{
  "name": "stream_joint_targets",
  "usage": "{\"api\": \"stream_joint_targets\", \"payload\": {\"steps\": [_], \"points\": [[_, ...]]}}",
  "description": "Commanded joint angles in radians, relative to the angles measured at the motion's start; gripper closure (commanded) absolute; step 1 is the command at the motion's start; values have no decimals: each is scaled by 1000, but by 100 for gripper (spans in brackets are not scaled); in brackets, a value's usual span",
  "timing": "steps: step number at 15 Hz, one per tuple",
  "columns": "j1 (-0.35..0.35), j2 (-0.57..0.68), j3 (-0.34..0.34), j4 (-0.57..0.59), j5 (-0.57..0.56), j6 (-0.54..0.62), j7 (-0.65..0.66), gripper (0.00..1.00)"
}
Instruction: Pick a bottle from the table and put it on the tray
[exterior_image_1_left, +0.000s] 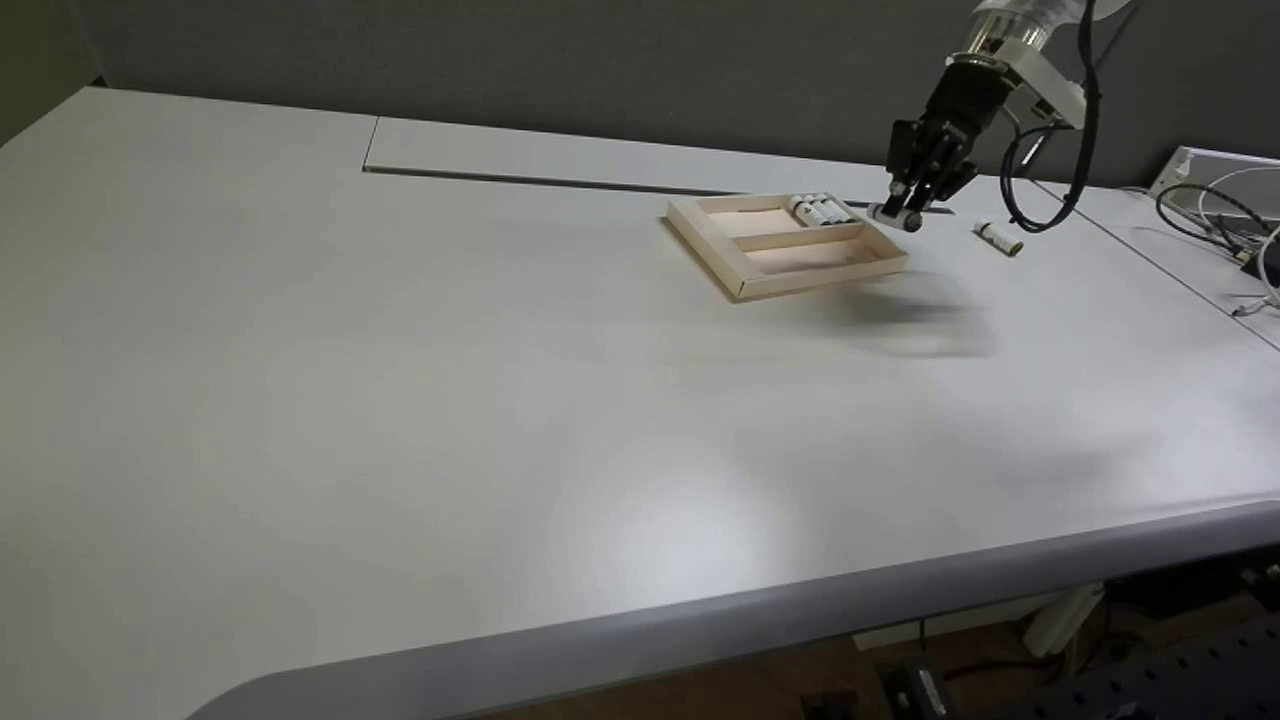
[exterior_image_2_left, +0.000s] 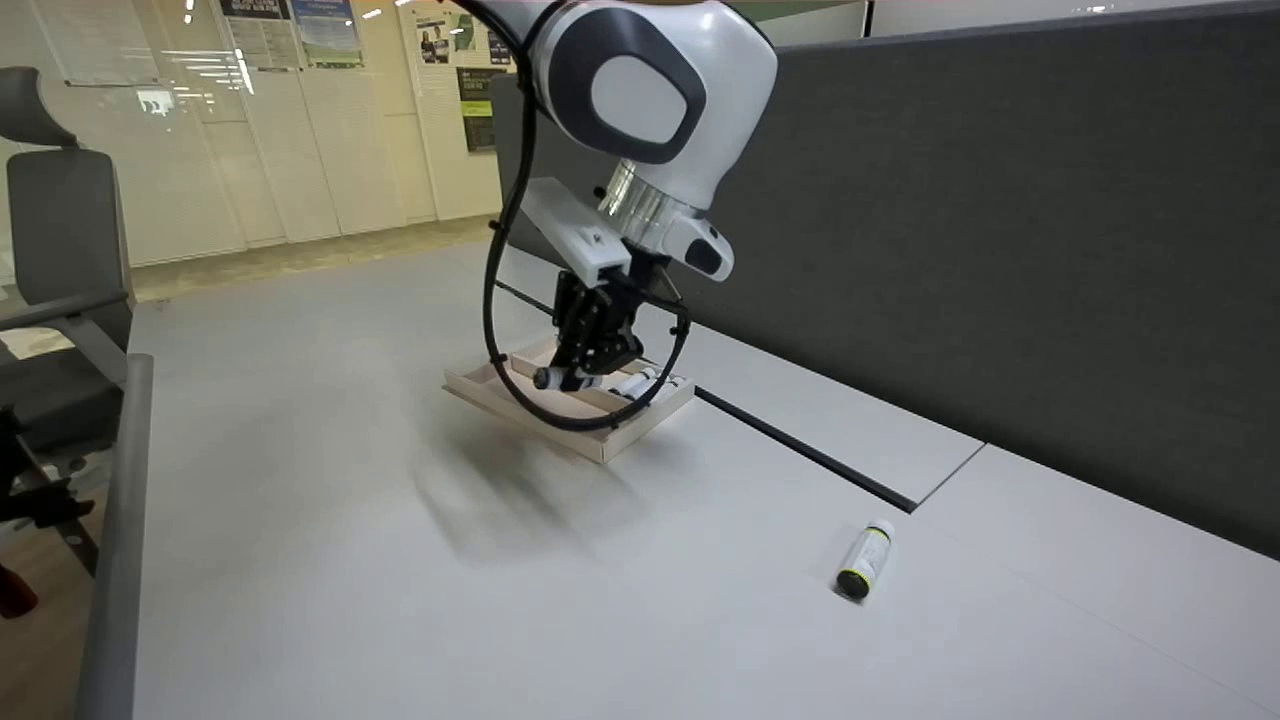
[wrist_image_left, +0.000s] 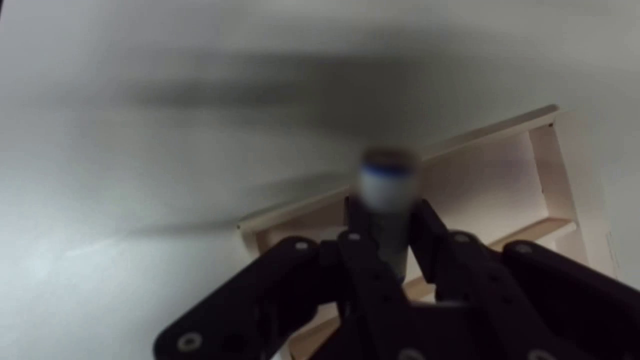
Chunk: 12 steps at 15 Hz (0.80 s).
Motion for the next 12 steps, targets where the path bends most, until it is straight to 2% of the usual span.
{"api": "stream_joint_targets", "payload": {"steps": [1, 12], "points": [[11, -25, -17, -36, 8, -56, 5, 93], [13, 59, -23, 39, 15, -26, 13, 93]]}}
